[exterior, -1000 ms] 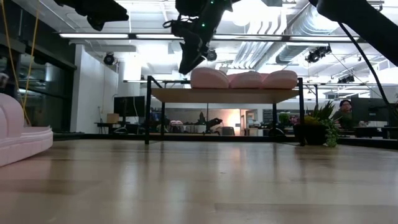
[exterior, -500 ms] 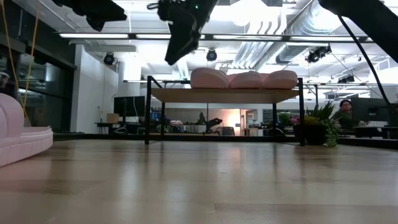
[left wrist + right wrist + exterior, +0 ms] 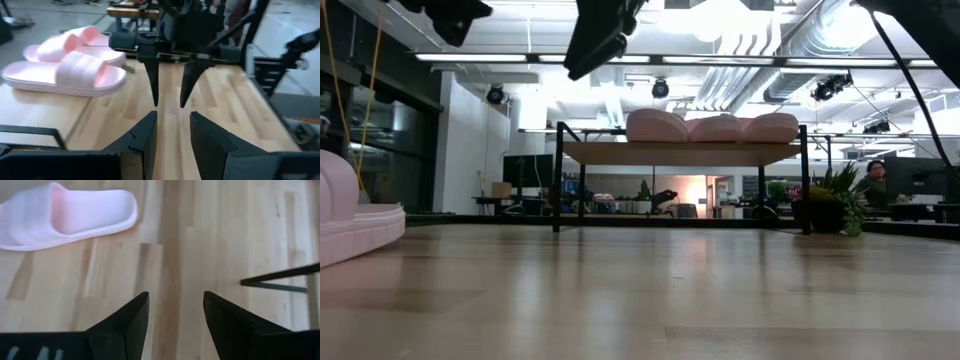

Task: Pick and place slides into the shelf
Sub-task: Put the pink slide on the shelf

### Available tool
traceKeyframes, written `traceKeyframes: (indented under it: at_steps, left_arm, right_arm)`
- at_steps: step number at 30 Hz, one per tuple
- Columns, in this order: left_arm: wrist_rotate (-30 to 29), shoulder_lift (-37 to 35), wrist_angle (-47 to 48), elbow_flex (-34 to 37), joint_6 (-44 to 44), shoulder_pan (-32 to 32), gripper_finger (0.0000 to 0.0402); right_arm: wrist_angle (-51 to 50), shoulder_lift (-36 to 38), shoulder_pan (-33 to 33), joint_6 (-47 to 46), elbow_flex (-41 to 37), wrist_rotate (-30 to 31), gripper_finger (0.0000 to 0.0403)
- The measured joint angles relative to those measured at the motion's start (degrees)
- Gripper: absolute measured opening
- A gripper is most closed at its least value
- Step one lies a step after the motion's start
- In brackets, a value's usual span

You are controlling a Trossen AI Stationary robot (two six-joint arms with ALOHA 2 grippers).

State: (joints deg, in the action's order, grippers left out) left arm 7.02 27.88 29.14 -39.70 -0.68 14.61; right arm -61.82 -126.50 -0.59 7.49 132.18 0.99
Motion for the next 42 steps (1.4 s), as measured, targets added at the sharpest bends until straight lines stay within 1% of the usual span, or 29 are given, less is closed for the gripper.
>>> traceKeyframes:
  at_steps: [3, 6, 14, 20, 23, 26, 28, 30, 33, 38, 42]
  left_arm:
    - [3.3, -0.8, 2.6, 0.0, -1.7, 0.0, 0.0101]
    - [4.8, -0.8, 6.7, 0.0, -3.2, 0.0, 0.0101]
    - [5.1, 0.1, 15.3, 0.0, -4.7, 0.0, 0.0101]
    - [5.4, 0.1, 18.5, 0.0, -7.3, 0.0, 0.0101]
    - [5.4, 0.1, 18.0, 0.0, -8.1, 0.0, 0.0101]
    - [6.6, 0.0, 13.1, 2.0, -9.4, 0.0, 0.0101]
    - [9.6, 0.0, 8.1, 4.3, -10.2, 0.0, 0.0101]
    - [13.8, 0.6, 3.3, 6.0, -10.7, 0.0, 0.0101]
    - [19.0, 2.3, 0.3, 7.2, -10.6, 0.0, 0.0101]
    - [19.4, 3.5, 0.9, 9.8, -11.8, 0.0, 0.0101]
    - [20.6, 3.5, -1.3, 14.1, -14.2, 0.0, 0.0101]
  right_arm:
    - [0.0, 0.0, -1.3, 0.0, 0.0, 0.0, 0.0181]
    - [0.0, 0.1, -2.4, 0.0, 0.0, 0.0, 0.0181]
    - [0.0, 0.1, -4.8, -0.2, 0.1, -1.6, 0.0181]
    - [0.1, 0.2, -6.2, -6.6, 0.1, -1.0, 0.0181]
    - [0.8, 0.2, -7.1, -8.6, 0.1, 1.5, 0.0181]
    - [1.5, 0.2, -8.1, -9.0, 0.1, 3.0, 0.0181]
    - [2.1, 0.2, -8.6, -9.0, 0.1, 3.4, 0.0181]
    - [2.8, 0.2, -8.9, -9.0, 0.1, 3.5, 0.0181]
    - [3.6, 0.2, -9.6, -9.1, 0.1, 4.0, 0.0181]
    - [2.0, 0.2, -10.8, -11.1, 0.1, 9.4, 0.0181]
    - [0.0, 0.2, -11.4, -12.8, 0.1, 11.3, 0.0181]
